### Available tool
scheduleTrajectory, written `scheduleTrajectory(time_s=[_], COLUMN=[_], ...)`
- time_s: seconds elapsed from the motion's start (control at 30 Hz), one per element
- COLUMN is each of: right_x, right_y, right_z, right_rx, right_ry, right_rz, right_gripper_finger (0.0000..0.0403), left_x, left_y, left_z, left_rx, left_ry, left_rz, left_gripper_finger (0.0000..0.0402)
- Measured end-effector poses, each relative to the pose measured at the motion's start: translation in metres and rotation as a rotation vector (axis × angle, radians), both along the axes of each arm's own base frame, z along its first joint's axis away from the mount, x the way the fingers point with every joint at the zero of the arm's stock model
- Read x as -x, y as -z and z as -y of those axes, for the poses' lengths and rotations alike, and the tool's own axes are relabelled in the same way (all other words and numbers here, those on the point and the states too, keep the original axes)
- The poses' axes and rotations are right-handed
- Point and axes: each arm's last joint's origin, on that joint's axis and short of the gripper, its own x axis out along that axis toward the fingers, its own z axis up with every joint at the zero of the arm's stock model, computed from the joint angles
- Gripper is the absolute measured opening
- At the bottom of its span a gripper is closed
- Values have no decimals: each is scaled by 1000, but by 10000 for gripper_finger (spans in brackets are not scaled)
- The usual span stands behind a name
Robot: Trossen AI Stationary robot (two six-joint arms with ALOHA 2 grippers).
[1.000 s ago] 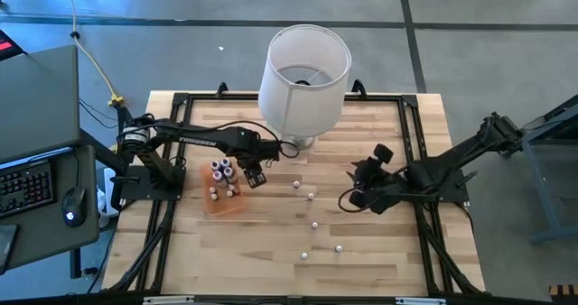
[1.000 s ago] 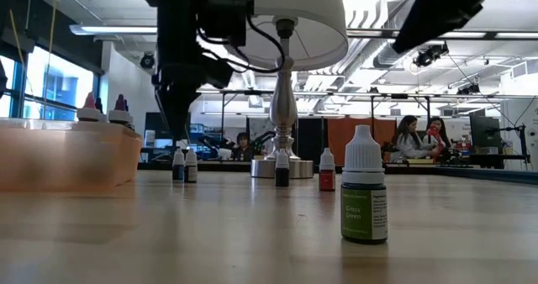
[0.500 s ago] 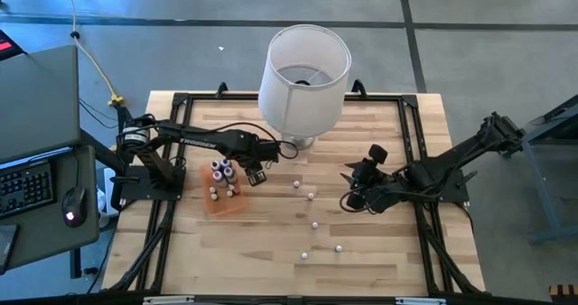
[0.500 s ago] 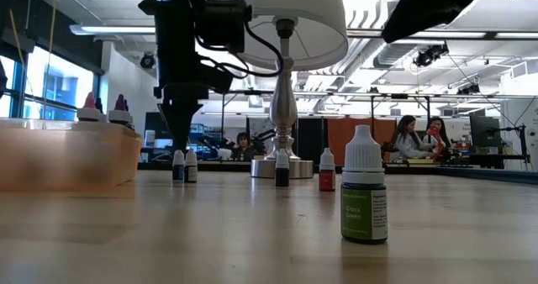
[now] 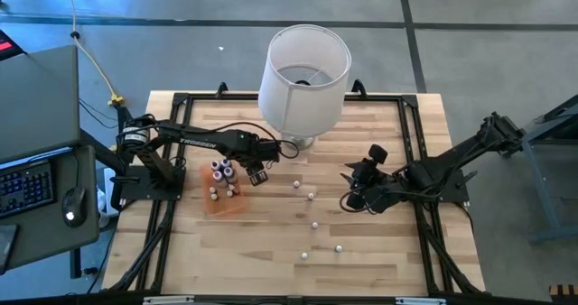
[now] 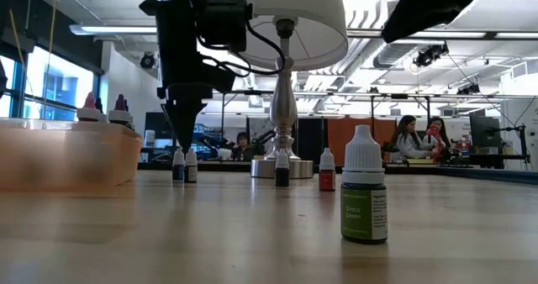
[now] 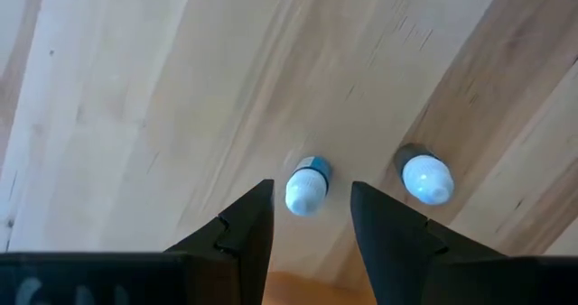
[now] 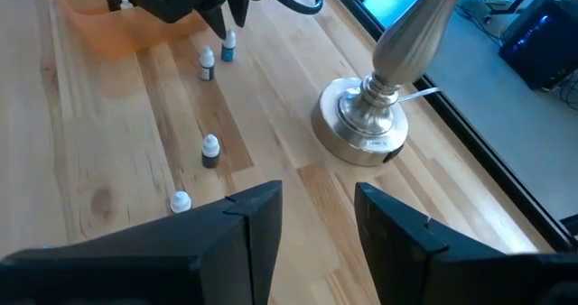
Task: Pick & Place food coloring
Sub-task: Put the dark blue food coloring bottle into the orange bin
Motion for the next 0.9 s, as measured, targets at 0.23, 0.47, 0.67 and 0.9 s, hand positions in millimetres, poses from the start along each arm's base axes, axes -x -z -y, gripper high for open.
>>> scheduleTrajectory(time_s=[0.23,0.47,0.67,0.9], right_x=[0,-1,-1,-2], right_y=[0,-1,-1,-1], right_z=[0,-1,-1,-1], right_rx=[-1,-19,-21,-20], right_ry=[0,-11,-20,-19], right_rz=[1,6,4,9], right_gripper_finger=[133,133,133,133], left_x=[1,-5,-10,-9], left_y=[0,14,35,43], left_z=[0,0,-2,-2], left_rx=[1,4,-26,-33], left_ry=[0,0,-2,1], left_rz=[-14,-36,-109,-173], left_gripper_finger=[145,145,145,145])
